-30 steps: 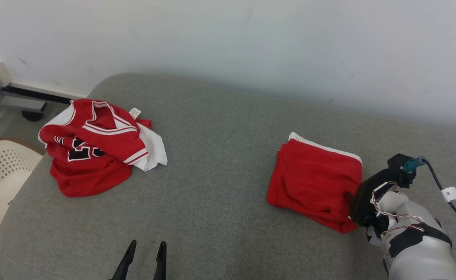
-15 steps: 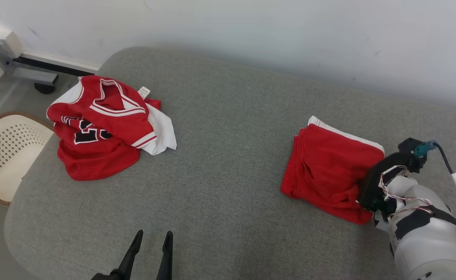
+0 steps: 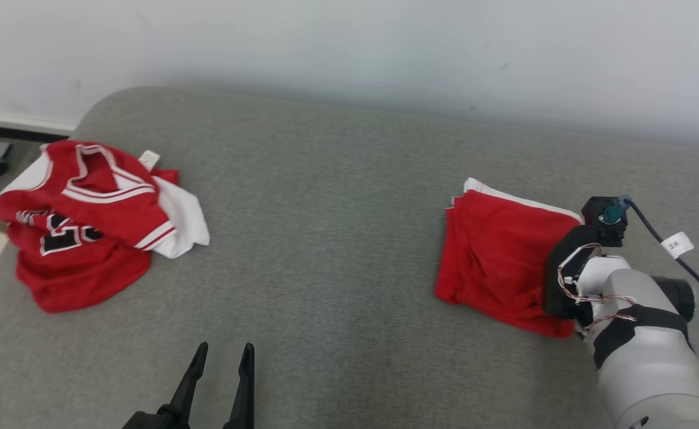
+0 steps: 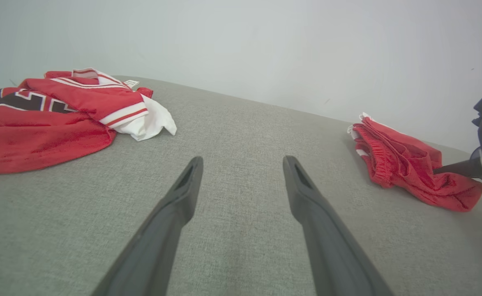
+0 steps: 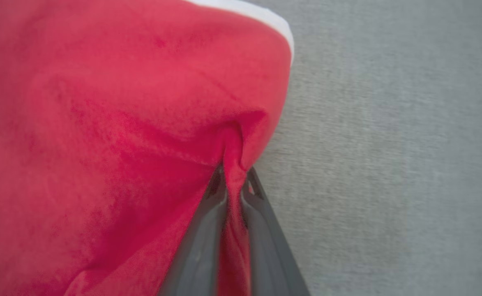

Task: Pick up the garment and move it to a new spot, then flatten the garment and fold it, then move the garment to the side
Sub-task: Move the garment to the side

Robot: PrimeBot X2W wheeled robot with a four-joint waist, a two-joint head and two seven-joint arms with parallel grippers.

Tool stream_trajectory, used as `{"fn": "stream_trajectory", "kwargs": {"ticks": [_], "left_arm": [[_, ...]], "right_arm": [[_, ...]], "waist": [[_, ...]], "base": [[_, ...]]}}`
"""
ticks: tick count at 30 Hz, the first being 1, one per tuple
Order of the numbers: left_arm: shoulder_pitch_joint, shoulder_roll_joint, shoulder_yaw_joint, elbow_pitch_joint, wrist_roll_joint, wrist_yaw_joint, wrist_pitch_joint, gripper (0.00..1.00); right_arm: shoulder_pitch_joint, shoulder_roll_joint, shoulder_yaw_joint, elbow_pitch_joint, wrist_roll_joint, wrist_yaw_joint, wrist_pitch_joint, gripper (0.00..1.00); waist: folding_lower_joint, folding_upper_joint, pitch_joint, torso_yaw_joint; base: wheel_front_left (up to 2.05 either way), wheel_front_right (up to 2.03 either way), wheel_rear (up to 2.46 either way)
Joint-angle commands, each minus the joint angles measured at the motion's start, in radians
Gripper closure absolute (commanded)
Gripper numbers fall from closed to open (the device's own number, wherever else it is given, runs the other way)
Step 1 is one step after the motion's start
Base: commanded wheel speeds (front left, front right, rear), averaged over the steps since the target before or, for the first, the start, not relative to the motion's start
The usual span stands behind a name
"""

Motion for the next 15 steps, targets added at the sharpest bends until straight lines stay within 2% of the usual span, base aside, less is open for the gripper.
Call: {"fn": "stream_trajectory", "kwargs": {"ticks": [1, 6, 10, 15], "left_arm": [[-0.005, -0.001, 0.004, -0.003, 0.007, -0.002, -0.004, 0.0], [-0.009, -0.001, 0.011, -0.013, 0.009, -0.002, -0.004, 0.0], [-0.024, 0.003, 0.007, -0.021, 0.013, -0.002, -0.004, 0.0], [-0.052, 0.015, -0.014, -0.039, 0.017, -0.002, -0.004, 0.0]], "right_arm": [[0.028, -0.01, 0.016, -0.028, -0.023, -0.004, 0.012, 1.0], [0.04, -0.053, 0.106, -0.082, -0.054, -0.004, 0.038, 1.0], [0.035, -0.136, 0.202, -0.073, -0.066, -0.004, 0.032, 1.0], [0.011, -0.253, 0.321, -0.052, -0.072, -0.004, -0.014, 1.0]], "waist": [[-0.0001, -0.0001, -0.004, -0.076], [-0.0001, -0.0001, 0.008, -0.143], [-0.0001, -0.0001, 0.033, -0.178], [-0.0001, -0.0001, 0.097, -0.186]], "base": [[0.0, 0.0, 0.0], [0.0, 0.0, 0.0], [0.0, 0.0, 0.0], [0.0, 0.0, 0.0]]}}
